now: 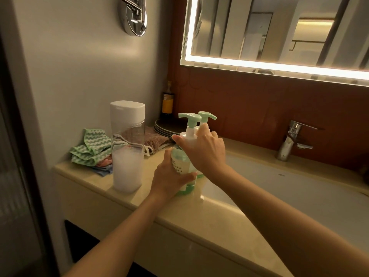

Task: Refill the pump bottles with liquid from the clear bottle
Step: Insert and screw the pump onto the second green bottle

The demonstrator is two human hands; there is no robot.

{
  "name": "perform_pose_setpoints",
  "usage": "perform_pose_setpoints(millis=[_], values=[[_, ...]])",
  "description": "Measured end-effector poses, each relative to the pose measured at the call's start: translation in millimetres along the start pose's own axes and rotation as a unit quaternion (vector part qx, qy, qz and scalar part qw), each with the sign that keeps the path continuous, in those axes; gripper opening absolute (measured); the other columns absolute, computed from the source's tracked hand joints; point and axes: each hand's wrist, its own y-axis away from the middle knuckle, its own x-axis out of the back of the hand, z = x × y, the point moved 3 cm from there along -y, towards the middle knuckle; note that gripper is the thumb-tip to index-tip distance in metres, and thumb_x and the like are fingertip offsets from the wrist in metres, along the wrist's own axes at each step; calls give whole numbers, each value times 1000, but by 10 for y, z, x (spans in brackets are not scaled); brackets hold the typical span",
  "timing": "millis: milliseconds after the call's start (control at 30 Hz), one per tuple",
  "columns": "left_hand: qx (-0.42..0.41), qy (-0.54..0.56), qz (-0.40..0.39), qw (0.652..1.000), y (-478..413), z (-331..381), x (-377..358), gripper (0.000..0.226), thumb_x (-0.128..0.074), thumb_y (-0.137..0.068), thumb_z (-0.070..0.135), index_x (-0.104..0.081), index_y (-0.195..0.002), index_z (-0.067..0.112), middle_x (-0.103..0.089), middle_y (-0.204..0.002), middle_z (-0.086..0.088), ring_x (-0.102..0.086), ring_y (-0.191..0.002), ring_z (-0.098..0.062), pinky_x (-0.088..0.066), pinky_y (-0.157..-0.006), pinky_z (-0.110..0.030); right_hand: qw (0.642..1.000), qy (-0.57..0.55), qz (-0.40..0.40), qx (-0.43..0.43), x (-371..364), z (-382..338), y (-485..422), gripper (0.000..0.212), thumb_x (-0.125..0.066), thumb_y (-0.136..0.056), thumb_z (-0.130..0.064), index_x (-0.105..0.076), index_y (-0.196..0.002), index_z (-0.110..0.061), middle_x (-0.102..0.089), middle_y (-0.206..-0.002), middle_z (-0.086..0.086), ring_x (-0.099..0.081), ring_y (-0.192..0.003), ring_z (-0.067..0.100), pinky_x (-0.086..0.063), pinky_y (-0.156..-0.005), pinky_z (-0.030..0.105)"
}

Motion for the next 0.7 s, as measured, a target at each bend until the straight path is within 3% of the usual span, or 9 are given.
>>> perform_pose_setpoints(millis=[133,233,333,433,533,600,700], values=[[-6,3,5,1000,-7,-11,-3,87,-80,-66,32,-27,-133,17,-54,-125,-4,-54,-113,-23,-45,-90,-30,992,-100,-68,19,-56,-41,49,60,-41,-91,-52,-37,-132,-8,-46,-130,12,-43,-120,28,-37,-98,42],[-6,-4,8,1000,-8,-21,-13,86,-81,-66,33,-28,-132,17,-55,-125,-3,-55,-111,-21,-45,-87,-27,988,-145,-34,40,-41,-61,141,46,-41,-95,-42,-48,-122,-6,-55,-122,10,-52,-111,23,-44,-92,36],[-5,-2,7,1000,-7,-20,-15,87,-81,-66,32,-27,-133,18,-54,-126,-2,-53,-112,-20,-40,-84,-21,993,-113,8,40,23,-21,157,50,-49,-89,-49,-55,-116,-7,-60,-115,8,-55,-103,20,-43,-86,32],[-5,-1,7,1000,3,-1,-8,90,-80,-66,32,-25,-135,18,-52,-128,-2,-52,-116,-21,-43,-92,-28,997,-81,17,4,31,7,52,59,-58,-76,-63,-51,-105,-12,-59,-102,4,-53,-91,17,-44,-77,31],[-6,-10,7,1000,5,5,-5,88,-80,-66,33,-26,-134,17,-52,-128,-2,-52,-116,-22,-43,-93,-30,1000,-24,-16,-7,-11,-43,-10,68,-47,-76,-71,-45,-110,-12,-56,-108,5,-51,-97,19,-44,-83,36],[-6,-2,10,1000,-5,-10,-8,86,-80,-65,33,-28,-132,17,-54,-124,-3,-54,-111,-23,-44,-88,-27,998,-40,-50,8,-37,-66,31,60,-41,-86,-62,-43,-118,-11,-52,-120,8,-49,-108,24,-43,-90,42],[-3,-5,20,1000,-15,-29,-7,87,-82,-64,35,-29,-131,17,-56,-121,-3,-55,-106,-21,-42,-81,-23,990,-118,-68,44,-36,-58,147,41,-39,-95,-42,-45,-119,-10,-53,-121,11,-52,-108,26,-47,-87,42]])
